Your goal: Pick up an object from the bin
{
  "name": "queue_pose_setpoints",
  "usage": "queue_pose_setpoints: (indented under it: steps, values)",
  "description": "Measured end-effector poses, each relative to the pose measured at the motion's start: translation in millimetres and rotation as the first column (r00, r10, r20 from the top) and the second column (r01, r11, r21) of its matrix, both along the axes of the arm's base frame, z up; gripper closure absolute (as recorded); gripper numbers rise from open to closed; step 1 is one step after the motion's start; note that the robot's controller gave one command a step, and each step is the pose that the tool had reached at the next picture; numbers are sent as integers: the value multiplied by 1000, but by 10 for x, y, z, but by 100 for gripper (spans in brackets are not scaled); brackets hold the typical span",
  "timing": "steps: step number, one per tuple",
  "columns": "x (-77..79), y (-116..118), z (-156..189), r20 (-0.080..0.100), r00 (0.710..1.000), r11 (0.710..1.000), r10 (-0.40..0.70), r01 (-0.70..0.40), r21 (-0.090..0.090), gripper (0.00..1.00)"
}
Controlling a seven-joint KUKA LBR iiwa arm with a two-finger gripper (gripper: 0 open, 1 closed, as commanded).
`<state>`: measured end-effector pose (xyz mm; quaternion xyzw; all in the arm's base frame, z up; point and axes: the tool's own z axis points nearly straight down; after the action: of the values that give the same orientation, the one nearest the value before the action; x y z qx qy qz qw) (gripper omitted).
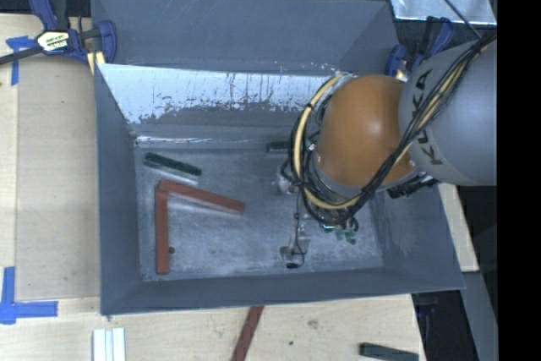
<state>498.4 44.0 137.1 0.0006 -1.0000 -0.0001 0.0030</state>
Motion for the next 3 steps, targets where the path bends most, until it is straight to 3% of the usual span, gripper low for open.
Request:
queue_pose_setpoints:
  steps: [1, 2, 3]
  values:
    - [20, -2, 42, 8, 1000, 1000, -1, 1, 0, 0]
    - [200, 261, -103, 11, 998, 998, 63, -63, -3, 0]
    - [807, 575, -146, 8, 975, 975, 220, -220, 0, 0]
